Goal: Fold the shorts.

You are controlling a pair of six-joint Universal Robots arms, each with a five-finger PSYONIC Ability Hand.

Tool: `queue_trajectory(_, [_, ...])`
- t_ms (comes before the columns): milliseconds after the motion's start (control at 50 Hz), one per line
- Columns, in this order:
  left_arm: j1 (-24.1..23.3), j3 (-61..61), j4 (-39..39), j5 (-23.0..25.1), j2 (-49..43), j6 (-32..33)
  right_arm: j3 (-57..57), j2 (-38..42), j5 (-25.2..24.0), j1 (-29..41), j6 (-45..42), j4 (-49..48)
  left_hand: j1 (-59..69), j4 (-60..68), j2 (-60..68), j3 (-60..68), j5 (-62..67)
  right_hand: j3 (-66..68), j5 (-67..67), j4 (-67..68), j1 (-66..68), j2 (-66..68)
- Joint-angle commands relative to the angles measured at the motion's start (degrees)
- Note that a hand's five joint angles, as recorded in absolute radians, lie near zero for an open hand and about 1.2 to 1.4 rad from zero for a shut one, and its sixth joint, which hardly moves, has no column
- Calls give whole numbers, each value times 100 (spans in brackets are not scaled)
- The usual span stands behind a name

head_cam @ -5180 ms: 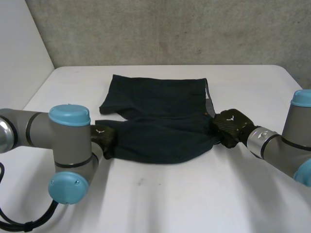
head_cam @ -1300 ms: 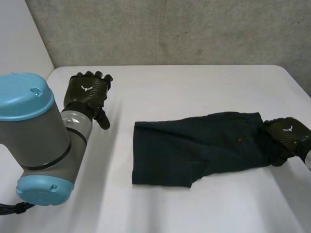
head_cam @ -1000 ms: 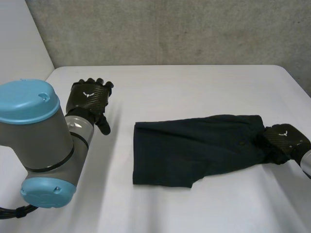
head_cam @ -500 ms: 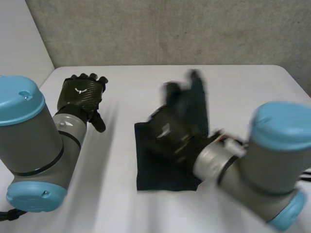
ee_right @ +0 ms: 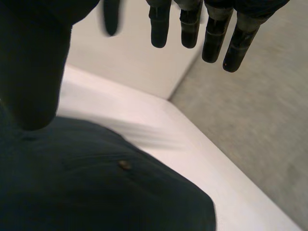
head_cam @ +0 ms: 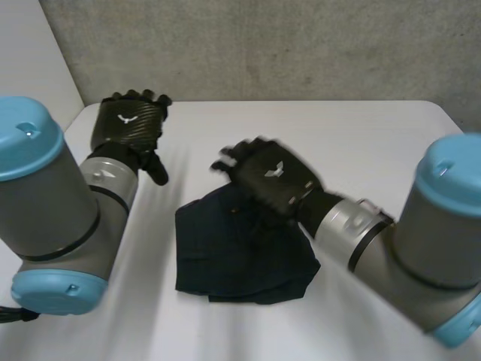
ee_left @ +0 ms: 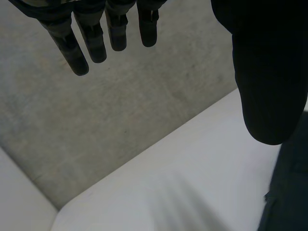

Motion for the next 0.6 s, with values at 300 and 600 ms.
queue_trajectory(300, [-734,556,-1544,-5,-2142,-1425,-2010,2471,705,-695,495,2115,-105,-169,-139,-193,-254,-214,-337,-338,-141,-253])
queue_trajectory(600, [-805,582,-1623,4,-1958,-1381,-1658,2155,1462,-703,-333,1957,-105,-169,-139,-193,-254,-214,-337,-338,-141,-253])
